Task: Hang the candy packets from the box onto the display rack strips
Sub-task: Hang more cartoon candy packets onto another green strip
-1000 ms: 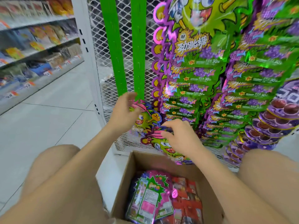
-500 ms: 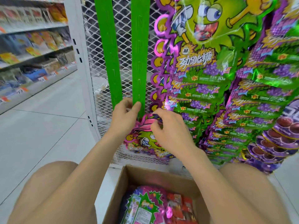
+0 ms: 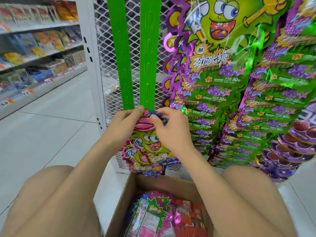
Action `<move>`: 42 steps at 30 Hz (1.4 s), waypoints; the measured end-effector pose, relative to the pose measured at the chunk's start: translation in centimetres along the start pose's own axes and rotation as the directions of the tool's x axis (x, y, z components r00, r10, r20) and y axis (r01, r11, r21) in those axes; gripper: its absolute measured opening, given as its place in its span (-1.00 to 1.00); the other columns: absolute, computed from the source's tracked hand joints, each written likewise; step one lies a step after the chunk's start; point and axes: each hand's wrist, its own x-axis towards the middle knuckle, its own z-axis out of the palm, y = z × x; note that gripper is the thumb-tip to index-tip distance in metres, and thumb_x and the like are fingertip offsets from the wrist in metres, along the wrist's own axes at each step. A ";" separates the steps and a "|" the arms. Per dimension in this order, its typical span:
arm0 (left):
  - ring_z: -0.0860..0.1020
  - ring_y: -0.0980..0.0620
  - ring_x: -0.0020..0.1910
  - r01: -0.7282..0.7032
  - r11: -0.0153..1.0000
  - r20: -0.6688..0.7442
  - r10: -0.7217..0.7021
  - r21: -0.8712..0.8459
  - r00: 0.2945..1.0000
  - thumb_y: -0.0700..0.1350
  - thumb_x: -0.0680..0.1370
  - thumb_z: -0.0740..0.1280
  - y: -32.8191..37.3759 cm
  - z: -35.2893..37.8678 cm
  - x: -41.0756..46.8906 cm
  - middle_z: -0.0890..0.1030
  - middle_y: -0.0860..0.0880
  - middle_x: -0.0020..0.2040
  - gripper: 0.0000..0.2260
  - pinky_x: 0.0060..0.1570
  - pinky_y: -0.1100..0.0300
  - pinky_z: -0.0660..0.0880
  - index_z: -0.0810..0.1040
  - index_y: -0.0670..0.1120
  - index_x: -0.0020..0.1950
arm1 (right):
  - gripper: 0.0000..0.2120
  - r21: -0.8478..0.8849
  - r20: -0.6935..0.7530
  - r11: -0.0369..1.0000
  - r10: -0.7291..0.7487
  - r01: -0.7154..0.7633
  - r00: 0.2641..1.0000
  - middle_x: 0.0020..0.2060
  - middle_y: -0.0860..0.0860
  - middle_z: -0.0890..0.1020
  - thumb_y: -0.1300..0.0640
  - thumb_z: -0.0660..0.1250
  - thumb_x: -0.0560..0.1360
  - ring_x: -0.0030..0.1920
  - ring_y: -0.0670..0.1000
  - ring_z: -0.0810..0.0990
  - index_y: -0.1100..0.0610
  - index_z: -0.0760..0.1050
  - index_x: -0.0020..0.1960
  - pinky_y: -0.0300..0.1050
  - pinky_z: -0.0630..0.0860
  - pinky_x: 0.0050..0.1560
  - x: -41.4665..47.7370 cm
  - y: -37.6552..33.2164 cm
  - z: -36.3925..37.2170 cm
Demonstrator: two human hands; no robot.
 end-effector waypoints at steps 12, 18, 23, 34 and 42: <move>0.62 0.13 -0.20 -0.002 1.000 -0.048 0.002 -0.003 0.999 0.23 0.66 0.31 -0.2 -1.0 0.2 0.69 -0.04 -0.18 -0.56 0.01 0.13 0.46 0.72 -0.13 -0.01 | -0.78 0.045 0.016 0.995 0.087 -0.087 0.996 -0.06 -0.20 0.60 0.02 0.45 0.56 0.09 -0.01 0.52 -0.07 0.44 0.11 -0.43 0.30 -0.03 -1.3 -0.1 0.2; 0.64 0.16 -0.25 -0.008 1.000 -0.025 0.008 0.008 1.000 0.27 0.65 0.30 -0.6 -1.2 0.3 0.72 -0.22 -0.05 -0.51 0.28 0.03 0.38 0.74 -0.13 0.01 | -0.79 -0.011 0.176 0.999 0.054 -0.053 0.983 -0.11 -0.15 0.63 0.05 0.43 0.56 0.00 -0.01 0.51 -0.12 0.41 0.07 -0.05 0.30 -0.09 -2.8 0.3 -0.2; 0.69 0.13 -0.22 0.023 1.000 -0.048 -0.023 -0.014 0.999 0.26 0.64 0.34 -0.5 -1.2 0.5 0.76 -0.06 0.00 -0.61 -0.07 0.29 0.36 0.77 -0.02 0.04 | -0.80 0.060 0.041 0.998 -0.034 0.032 0.999 -0.26 -0.12 0.65 0.15 0.40 0.48 -0.19 -0.03 0.57 -0.05 0.46 0.04 -0.08 0.41 -0.11 -2.4 -0.8 -2.1; 0.69 0.22 -0.28 0.000 1.000 -0.039 -0.001 -0.016 0.999 0.20 0.65 0.37 -0.3 -1.4 0.6 0.73 0.07 -0.30 -0.60 -0.09 0.34 0.50 0.76 -0.05 -0.20 | -0.74 0.088 -0.078 0.989 -0.110 0.117 0.991 -0.20 -0.14 0.69 0.12 0.43 0.54 -0.27 -0.15 0.55 -0.09 0.39 0.10 0.01 0.47 0.00 -2.0 -0.9 -1.4; 0.72 0.16 -0.23 0.013 1.000 -0.028 -0.013 -0.001 1.000 0.23 0.64 0.35 0.2 -1.2 0.1 0.75 0.03 -0.26 -0.57 0.00 0.16 0.53 0.78 -0.04 -0.20 | -0.77 0.033 -0.073 0.999 -0.016 0.019 0.997 -0.08 -0.14 0.69 0.03 0.40 0.61 -0.11 -0.11 0.50 -0.12 0.36 0.14 -0.21 0.21 -0.06 -2.1 -0.6 -0.3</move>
